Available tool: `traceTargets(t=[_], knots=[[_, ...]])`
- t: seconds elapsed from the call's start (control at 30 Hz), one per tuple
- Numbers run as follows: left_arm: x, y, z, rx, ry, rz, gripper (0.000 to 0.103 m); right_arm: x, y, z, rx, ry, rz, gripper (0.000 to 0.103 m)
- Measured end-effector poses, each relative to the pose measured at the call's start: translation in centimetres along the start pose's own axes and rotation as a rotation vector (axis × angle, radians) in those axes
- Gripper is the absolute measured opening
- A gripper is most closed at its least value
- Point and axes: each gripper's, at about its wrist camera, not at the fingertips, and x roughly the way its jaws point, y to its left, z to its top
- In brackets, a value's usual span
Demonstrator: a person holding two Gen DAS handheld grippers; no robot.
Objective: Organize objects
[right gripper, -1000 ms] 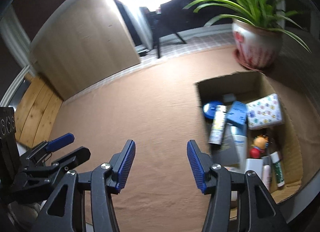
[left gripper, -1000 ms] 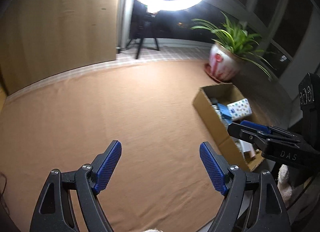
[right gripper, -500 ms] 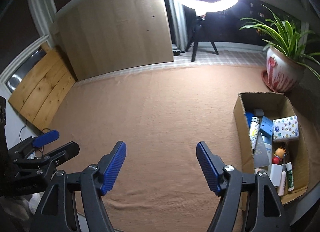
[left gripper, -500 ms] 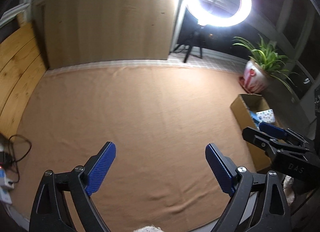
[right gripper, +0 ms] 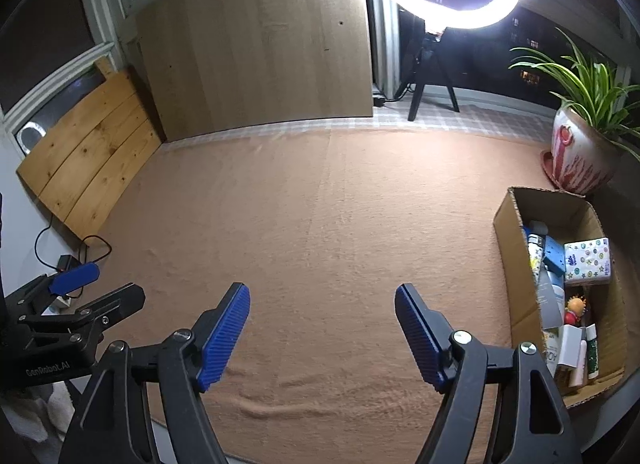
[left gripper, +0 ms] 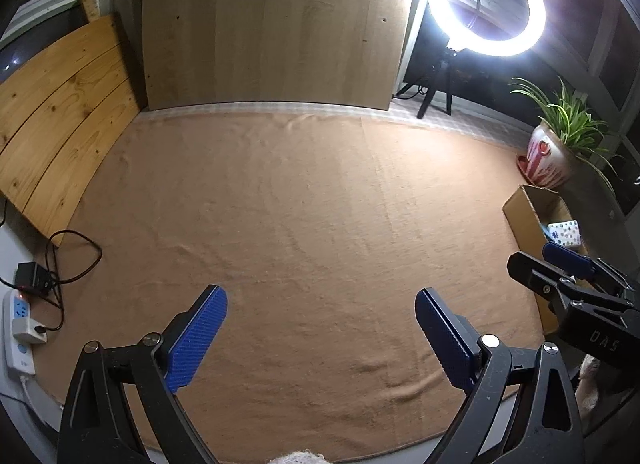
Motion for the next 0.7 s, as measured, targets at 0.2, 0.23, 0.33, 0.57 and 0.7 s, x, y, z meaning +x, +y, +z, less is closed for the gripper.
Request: traceTargets(t=[0.2, 0.23, 0.33, 0.57, 0.7], knots=[[0.0, 0.4, 0.1, 0.004, 0.003, 0.000, 0.097, 0.1, 0.8, 0.1, -0.007, -0.008, -0.002, 0.072], [0.1, 0.4, 0.2, 0.004, 0.002, 0.000, 0.097, 0.1, 0.8, 0.1, -0.006, -0.010, -0.004, 0.072], [0.3, 0.4, 0.3, 0.010, 0.001, 0.007, 0.098, 0.3, 1.0, 0.2, -0.002, -0.013, -0.009, 0.072], [0.9, 0.9, 0.7, 0.014, 0.000, 0.033, 0.099, 0.8, 1.2, 0.3, 0.005, -0.015, -0.018, 0.072], [1.2, 1.3, 0.8, 0.010, 0.000, 0.046, 0.099, 1.0, 1.2, 0.2, -0.001, -0.009, -0.026, 0.072]])
